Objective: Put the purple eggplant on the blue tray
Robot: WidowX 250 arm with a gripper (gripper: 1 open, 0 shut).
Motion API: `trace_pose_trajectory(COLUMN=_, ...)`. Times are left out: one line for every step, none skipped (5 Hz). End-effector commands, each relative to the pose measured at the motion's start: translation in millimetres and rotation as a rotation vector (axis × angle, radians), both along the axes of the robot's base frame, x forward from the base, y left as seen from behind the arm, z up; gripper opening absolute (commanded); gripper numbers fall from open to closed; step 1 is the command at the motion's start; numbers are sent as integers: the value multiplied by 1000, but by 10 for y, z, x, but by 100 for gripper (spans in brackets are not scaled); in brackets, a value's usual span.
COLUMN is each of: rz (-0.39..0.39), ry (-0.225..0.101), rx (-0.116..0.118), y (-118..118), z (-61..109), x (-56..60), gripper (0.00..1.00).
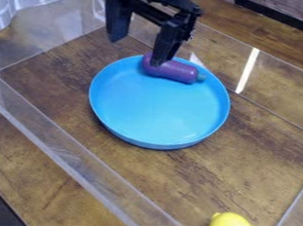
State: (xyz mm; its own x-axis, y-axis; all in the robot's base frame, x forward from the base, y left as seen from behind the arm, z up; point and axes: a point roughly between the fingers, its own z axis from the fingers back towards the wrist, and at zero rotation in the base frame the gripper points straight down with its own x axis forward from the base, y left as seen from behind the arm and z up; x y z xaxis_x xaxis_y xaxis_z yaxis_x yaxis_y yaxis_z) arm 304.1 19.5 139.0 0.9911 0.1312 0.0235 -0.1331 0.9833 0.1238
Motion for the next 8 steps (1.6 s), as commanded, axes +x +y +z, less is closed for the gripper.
trace_pose_trajectory(rz=25, ry=-74, rx=0, y=67, z=149, x=-39, gripper=100)
trace_pose_trajectory(rz=32, ry=-88, rx=-2, y=76, z=167, x=-60, gripper=100)
trace_pose_trajectory(rz=34, ry=-99, rx=3, y=95, z=131, x=-53, gripper=100)
trace_pose_trajectory(rz=31, ry=-110, rx=7, y=109, z=130, x=-34, gripper=100)
trace_pose_trajectory(rz=27, ry=-120, rx=10, y=117, z=126, x=-14, gripper=100)
trace_pose_trajectory(rz=25, ry=-130, rx=13, y=124, z=121, x=0, gripper=100)
trace_pose_trajectory(rz=25, ry=-138, rx=16, y=131, z=117, x=9, gripper=100)
trace_pose_trajectory(rz=25, ry=-146, rx=19, y=138, z=115, x=15, gripper=100)
